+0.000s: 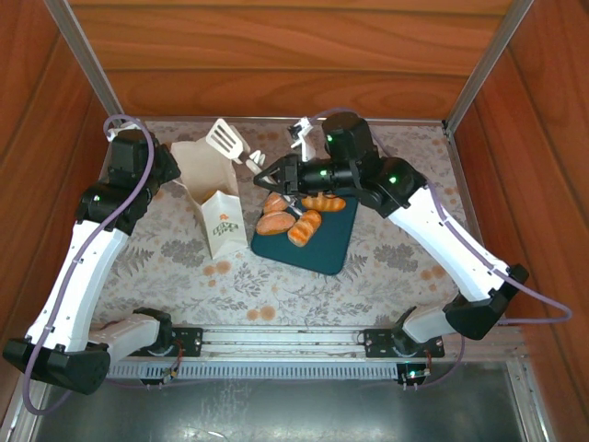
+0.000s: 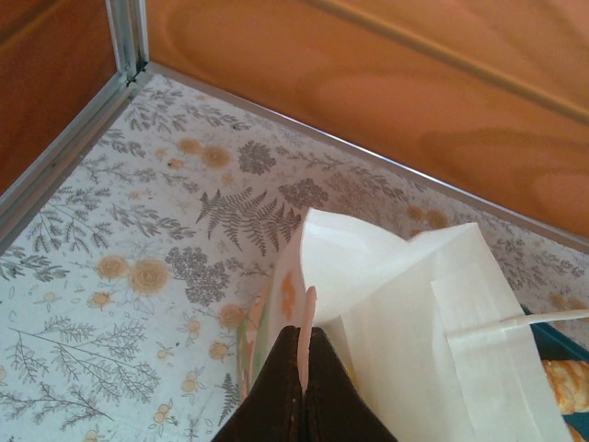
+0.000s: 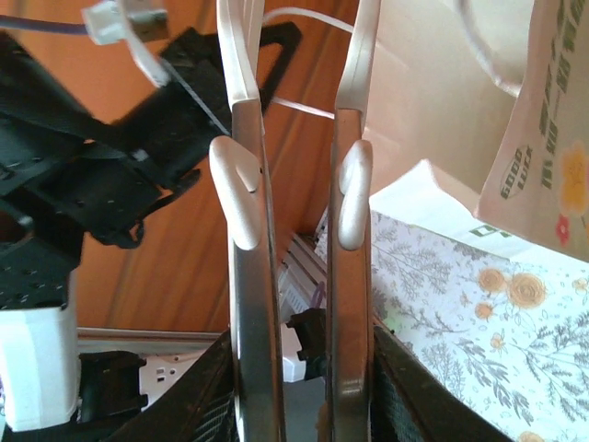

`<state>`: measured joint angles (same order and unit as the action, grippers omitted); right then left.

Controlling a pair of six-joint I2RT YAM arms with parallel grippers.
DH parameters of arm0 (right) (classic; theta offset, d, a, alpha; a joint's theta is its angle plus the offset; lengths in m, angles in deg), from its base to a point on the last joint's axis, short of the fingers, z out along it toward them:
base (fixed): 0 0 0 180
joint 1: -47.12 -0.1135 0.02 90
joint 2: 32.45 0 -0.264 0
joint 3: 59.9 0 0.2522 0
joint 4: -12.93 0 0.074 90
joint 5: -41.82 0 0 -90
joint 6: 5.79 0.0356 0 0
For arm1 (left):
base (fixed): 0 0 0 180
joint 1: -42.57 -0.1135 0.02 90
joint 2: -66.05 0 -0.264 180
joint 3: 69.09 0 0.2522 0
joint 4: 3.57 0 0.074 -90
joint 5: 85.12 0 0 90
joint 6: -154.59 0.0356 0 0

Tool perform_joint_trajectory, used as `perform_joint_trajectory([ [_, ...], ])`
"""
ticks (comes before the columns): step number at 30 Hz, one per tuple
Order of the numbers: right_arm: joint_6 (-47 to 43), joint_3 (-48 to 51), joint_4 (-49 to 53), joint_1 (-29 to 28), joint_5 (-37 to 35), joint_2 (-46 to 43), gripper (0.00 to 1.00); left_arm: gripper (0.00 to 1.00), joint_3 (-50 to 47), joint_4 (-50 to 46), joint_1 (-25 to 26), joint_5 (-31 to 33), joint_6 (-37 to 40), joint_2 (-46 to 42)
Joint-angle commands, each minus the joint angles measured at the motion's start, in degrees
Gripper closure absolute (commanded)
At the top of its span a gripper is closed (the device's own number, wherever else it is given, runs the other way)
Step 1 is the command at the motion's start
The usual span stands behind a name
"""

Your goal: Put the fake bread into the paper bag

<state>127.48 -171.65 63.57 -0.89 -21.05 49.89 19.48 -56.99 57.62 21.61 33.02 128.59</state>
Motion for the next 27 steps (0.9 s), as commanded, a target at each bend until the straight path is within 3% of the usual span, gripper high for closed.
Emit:
perform_joint_trajectory([
  [1, -5.49, -4.54, 2.09, 0.17, -0.90, -3.40, 0.65, 1.00, -0.32, 0.90, -0.19, 0.43, 0.15, -0.34],
  [8, -8.80, -3.37, 12.51, 3.34, -13.16, -10.72, 0.66, 1.00, -0.10, 0.99, -0.19, 0.14, 0.33, -0.25],
  [15, -6.24, 8.99, 22.70, 5.12, -26.36, -17.46, 0.66, 1.00, -0.10, 1.07, -0.19, -0.41, 0.34, -0.28],
  [20, -0.13, 21.68, 20.85, 5.29, -27.24, -19.63, 0.64, 1.00, -0.01, 1.07, -0.19, -0.63, 0.31, -0.27],
  [27, 5.86, 32.04, 15.37, 5.38, -25.94, -18.07, 0.59, 1.00, 0.34, 1.16, -0.20, -1.00, 0.35, -0.30],
])
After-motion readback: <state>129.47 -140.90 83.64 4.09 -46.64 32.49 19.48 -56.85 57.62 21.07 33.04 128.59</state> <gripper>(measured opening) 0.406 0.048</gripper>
